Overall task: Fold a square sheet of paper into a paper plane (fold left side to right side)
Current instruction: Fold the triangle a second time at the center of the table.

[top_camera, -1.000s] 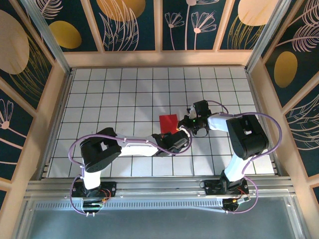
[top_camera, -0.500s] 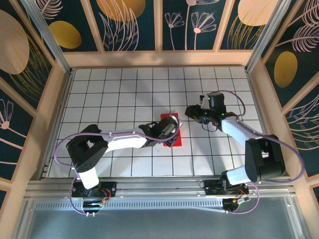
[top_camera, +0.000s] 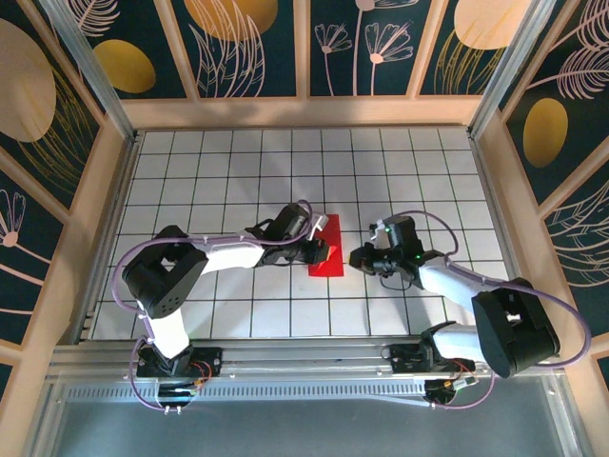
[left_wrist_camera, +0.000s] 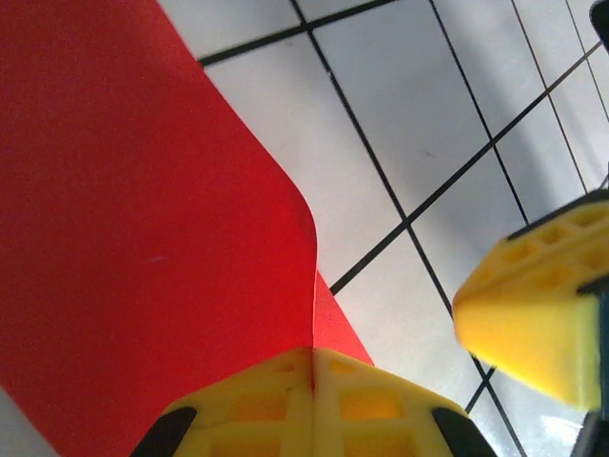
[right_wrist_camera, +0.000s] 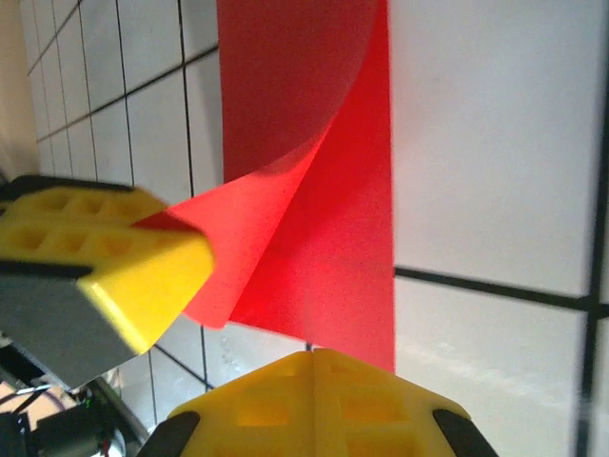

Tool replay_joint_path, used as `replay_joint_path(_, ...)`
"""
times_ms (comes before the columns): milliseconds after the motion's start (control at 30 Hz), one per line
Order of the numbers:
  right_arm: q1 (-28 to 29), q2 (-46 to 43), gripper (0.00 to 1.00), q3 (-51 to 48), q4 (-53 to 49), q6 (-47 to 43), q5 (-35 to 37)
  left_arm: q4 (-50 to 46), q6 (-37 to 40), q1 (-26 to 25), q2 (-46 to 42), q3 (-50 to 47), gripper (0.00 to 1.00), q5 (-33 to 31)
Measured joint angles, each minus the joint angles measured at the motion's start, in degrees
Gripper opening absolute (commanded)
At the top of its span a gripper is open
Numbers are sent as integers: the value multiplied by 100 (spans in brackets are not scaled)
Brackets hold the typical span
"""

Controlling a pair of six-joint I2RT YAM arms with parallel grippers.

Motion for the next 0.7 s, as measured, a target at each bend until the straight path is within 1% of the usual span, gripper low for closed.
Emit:
replay_joint_path(133, 269, 356, 0, -9, 332, 168, 50, 249, -356, 17, 155, -149, 0, 249)
replay_joint_path(333, 402, 828, 0, 22, 544, 254, 72, 590, -741, 79, 179, -365, 0, 413)
replay_joint_path(700, 581, 1331, 0, 251, 776, 291, 90, 866, -1014, 133, 181, -444, 0, 479)
